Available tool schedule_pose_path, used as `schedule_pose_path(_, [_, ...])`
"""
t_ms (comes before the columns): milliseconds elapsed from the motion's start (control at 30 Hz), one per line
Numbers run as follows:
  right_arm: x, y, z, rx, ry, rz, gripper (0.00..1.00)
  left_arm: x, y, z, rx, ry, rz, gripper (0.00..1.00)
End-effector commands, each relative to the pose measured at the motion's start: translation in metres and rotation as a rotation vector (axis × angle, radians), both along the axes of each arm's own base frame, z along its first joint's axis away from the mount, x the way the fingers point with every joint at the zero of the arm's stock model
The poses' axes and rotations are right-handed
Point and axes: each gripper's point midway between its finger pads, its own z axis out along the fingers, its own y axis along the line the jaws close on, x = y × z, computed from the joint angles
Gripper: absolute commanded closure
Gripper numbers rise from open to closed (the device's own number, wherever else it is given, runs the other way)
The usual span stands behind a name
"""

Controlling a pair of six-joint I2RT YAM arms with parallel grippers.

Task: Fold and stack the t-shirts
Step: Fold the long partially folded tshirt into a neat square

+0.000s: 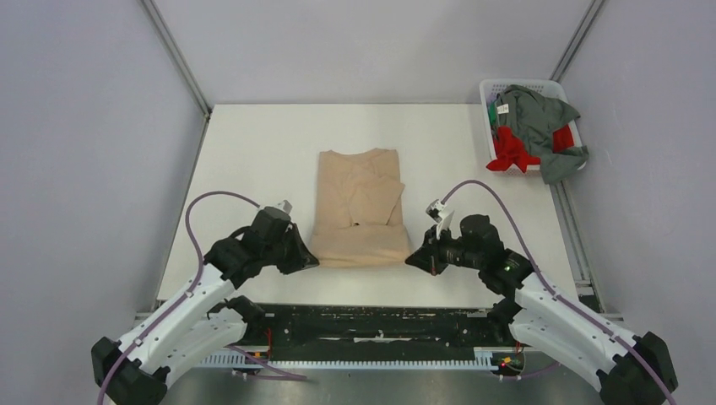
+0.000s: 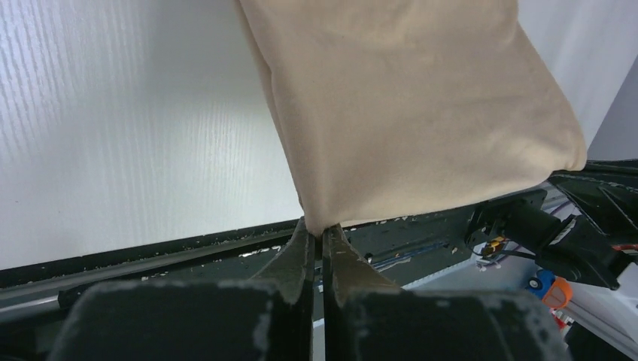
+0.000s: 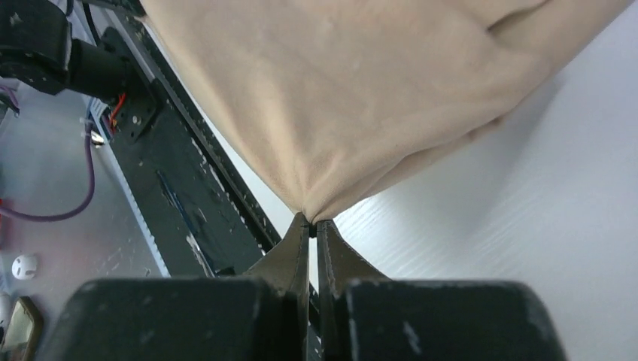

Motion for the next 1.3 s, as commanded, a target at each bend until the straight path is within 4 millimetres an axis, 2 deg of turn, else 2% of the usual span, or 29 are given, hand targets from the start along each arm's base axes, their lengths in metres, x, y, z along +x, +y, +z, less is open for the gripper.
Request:
schedule_pose_path(0, [0.027, -0.001, 0.026, -0.020, -0.095, -0.039, 1.00, 0.015, 0.004, 0.031, 0.017, -0.058, 0.054, 0.98])
schedule_pose_path(33, [0.034, 0.000, 0.027, -0.015, -0.093, -0.052, 1.00, 0.022, 0.005, 0.036, 0.029, -0.082, 0.058, 0.98])
schedule_pose_path(100, [0.053, 0.005, 0.041, 0.037, -0.121, -0.078, 1.00, 0.039, 0.005, 0.045, 0.058, -0.127, 0.069, 0.98])
schedule_pose_path(233, [0.100, 0.008, 0.077, 0.086, -0.210, -0.137, 1.00, 0.078, 0.008, 0.061, 0.124, -0.177, 0.094, 0.98])
schedule_pose_path(333, [0.139, 0.000, 0.090, 0.075, -0.259, -0.229, 1.00, 0.112, 0.004, 0.073, 0.124, -0.229, 0.105, 0.98])
schedule_pose_path(400, [0.157, -0.001, 0.093, 0.096, -0.269, -0.258, 1.00, 0.133, 0.005, 0.078, 0.120, -0.241, 0.117, 0.98])
schedule_pose_path(567, [0.190, 0.007, 0.092, 0.128, -0.236, -0.245, 1.00, 0.184, 0.016, 0.084, 0.141, -0.249, 0.148, 0.98])
schedule_pose_path(767, [0.237, 0.001, 0.081, 0.118, -0.197, -0.291, 1.00, 0.234, 0.011, 0.085, 0.101, -0.282, 0.144, 0.98])
schedule_pose_path(1033, [0.286, 0.000, 0.060, 0.133, -0.160, -0.323, 1.00, 0.295, 0.018, 0.055, 0.140, -0.215, 0.176, 0.98])
schedule_pose_path(1267, [0.333, 0.000, 0.031, 0.131, -0.108, -0.360, 1.00, 0.335, 0.019, 0.021, 0.154, -0.159, 0.187, 0.98])
